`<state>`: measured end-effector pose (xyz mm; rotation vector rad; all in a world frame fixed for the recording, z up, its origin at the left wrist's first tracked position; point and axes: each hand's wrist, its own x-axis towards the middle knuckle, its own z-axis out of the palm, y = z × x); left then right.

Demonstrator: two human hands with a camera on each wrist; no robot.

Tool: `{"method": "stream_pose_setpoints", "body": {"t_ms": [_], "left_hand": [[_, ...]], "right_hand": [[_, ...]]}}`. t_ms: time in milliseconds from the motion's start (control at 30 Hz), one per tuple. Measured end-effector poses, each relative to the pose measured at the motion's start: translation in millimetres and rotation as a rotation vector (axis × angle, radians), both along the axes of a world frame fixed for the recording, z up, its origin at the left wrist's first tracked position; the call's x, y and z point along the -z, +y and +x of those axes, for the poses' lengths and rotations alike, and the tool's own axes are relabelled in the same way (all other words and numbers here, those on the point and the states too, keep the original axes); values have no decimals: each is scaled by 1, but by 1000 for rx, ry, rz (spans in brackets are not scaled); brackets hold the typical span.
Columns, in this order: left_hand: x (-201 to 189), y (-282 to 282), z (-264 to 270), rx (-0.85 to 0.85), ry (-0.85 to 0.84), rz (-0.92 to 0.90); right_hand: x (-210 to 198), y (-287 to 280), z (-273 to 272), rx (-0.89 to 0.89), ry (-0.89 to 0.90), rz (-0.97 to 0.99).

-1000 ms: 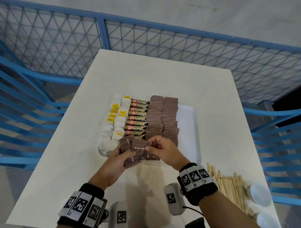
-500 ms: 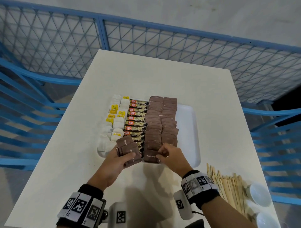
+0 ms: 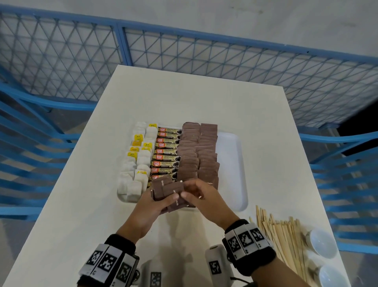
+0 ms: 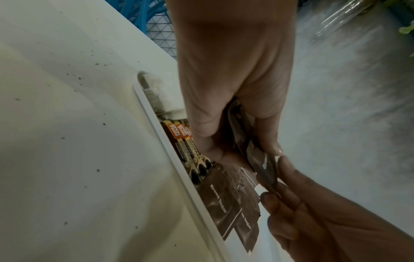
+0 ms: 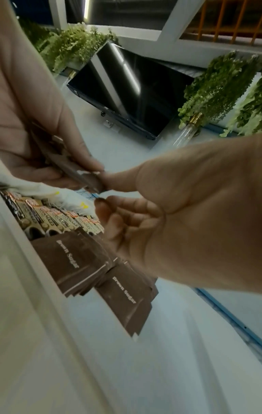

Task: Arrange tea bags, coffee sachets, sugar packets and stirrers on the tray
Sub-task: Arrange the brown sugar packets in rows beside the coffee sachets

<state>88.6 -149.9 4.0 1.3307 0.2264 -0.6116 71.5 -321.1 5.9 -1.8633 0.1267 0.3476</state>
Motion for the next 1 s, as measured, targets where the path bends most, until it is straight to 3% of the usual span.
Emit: {"method": "stream_pose_setpoints", "body": {"t_ms": [167,300,567,800,1000], "left_hand": [[0,-6,-1,26,-20,-42],[7,-9,-1,35,-16,-26],[8,-14,0,117,1,81],[7,-8,4,112,117,98],[2,-13,6,31,163,-17]], "right_hand": [[-5,-5,-6,-44,57,208],[-7,-14,-9,-7,134,213],[16,-38,-19,-60,31,-83],[25,-71,-8,274,101,-121],[36,-68,6,257,161,-285]]}}
